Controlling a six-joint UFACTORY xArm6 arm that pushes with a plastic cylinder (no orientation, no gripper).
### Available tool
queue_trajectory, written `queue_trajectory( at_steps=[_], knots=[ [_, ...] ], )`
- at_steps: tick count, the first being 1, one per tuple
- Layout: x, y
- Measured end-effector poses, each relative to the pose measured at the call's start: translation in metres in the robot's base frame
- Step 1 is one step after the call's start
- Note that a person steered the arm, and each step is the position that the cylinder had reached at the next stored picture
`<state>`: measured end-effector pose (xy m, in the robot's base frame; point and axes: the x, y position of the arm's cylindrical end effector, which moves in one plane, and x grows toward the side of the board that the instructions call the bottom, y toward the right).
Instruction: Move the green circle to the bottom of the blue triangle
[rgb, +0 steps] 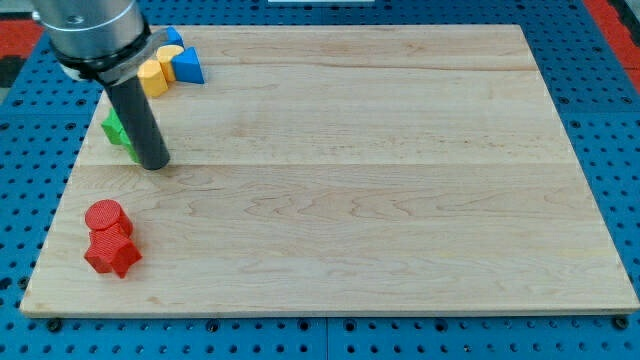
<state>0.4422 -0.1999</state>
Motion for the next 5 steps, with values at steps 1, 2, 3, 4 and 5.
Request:
queue_trajectory(
  at_steps=[1, 2, 3, 4, 5],
  knots=[
    [0.000, -0.021],
    [-0.011, -0.040],
    [-0.019, -0.055],
    [-0.020, -0.060],
    [-0.010, -0.060]
  ],
)
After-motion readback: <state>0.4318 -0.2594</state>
